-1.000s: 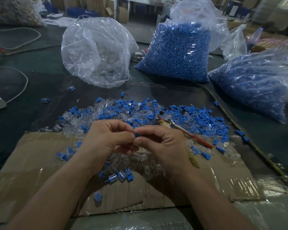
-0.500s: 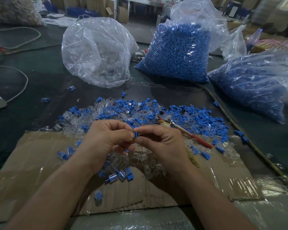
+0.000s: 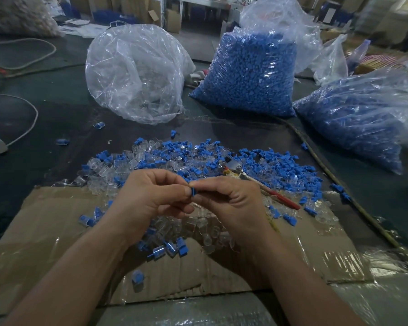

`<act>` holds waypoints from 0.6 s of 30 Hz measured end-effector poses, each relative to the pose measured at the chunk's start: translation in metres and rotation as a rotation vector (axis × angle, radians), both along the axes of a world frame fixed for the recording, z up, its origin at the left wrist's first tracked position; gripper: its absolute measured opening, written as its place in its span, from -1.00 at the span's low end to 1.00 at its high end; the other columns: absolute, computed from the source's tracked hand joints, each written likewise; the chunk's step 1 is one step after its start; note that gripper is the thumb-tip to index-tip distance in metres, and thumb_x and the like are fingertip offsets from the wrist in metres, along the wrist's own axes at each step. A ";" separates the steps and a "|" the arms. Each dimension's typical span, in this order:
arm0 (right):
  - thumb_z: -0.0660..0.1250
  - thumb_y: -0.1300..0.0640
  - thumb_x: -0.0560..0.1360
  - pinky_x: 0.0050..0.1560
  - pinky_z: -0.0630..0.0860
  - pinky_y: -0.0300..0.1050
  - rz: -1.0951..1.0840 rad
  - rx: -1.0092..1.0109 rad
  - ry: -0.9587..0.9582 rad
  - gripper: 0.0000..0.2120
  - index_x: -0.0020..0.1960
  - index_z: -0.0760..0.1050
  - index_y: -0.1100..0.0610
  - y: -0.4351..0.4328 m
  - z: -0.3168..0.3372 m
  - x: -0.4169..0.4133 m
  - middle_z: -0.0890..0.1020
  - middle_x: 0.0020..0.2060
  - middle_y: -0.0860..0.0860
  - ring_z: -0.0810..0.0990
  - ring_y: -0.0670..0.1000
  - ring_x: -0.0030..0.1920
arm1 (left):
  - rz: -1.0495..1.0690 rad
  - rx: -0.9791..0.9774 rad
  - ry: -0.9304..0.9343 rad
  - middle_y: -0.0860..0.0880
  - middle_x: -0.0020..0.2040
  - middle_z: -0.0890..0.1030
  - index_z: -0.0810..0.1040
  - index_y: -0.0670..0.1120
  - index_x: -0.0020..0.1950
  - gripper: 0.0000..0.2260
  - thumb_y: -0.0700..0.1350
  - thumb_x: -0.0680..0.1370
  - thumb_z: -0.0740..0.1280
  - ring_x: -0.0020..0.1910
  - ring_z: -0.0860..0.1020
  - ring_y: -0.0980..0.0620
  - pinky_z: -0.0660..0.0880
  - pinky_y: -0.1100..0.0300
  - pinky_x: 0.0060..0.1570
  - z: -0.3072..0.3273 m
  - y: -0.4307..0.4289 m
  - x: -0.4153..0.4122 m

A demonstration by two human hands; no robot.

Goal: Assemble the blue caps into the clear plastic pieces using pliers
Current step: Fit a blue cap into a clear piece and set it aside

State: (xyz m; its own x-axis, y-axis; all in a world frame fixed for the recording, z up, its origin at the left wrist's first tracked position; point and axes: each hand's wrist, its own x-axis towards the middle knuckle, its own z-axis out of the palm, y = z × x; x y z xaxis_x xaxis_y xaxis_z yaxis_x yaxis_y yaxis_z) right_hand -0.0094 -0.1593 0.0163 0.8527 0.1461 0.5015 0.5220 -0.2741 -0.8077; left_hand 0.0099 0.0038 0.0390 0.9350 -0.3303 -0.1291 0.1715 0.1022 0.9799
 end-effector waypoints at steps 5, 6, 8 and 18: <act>0.41 0.30 0.34 -0.08 0.53 -0.35 -0.024 -0.044 -0.037 -0.71 0.07 0.54 0.23 -0.001 -0.001 0.000 0.62 -0.14 -0.08 0.62 -0.21 -0.12 | 0.011 0.018 0.014 -0.18 -0.40 0.62 0.60 -0.16 -0.41 -0.98 -0.24 0.19 0.40 -0.48 0.60 -0.03 0.49 0.31 -0.52 -0.003 0.000 0.002; 0.41 0.29 0.35 -0.08 0.53 -0.36 -0.027 -0.051 -0.034 -0.70 0.07 0.54 0.22 -0.001 -0.001 0.000 0.62 -0.14 -0.08 0.61 -0.22 -0.12 | 0.011 0.019 0.012 -0.18 -0.40 0.62 0.60 -0.16 -0.40 -0.97 -0.24 0.19 0.40 -0.48 0.60 -0.03 0.49 0.31 -0.52 -0.003 0.000 0.002; 0.42 0.27 0.35 -0.09 0.53 -0.35 -0.023 -0.079 -0.007 -0.70 0.08 0.53 0.15 0.000 0.001 -0.002 0.63 -0.15 -0.10 0.61 -0.21 -0.12 | 0.007 0.019 0.003 -0.17 -0.40 0.62 0.61 -0.15 -0.41 -0.98 -0.23 0.20 0.40 -0.48 0.60 -0.02 0.49 0.31 -0.51 -0.004 0.000 0.002; 0.23 -0.41 0.11 0.05 0.35 -0.21 -0.551 -0.495 0.551 -0.13 0.34 0.35 -0.03 -0.067 0.028 0.004 0.50 0.22 -0.11 0.45 -0.16 0.10 | 0.048 -0.011 -0.004 -0.17 -0.43 0.60 0.59 -0.16 -0.44 -0.99 -0.24 0.18 0.40 -0.48 0.59 -0.03 0.50 0.28 -0.51 -0.002 -0.002 0.001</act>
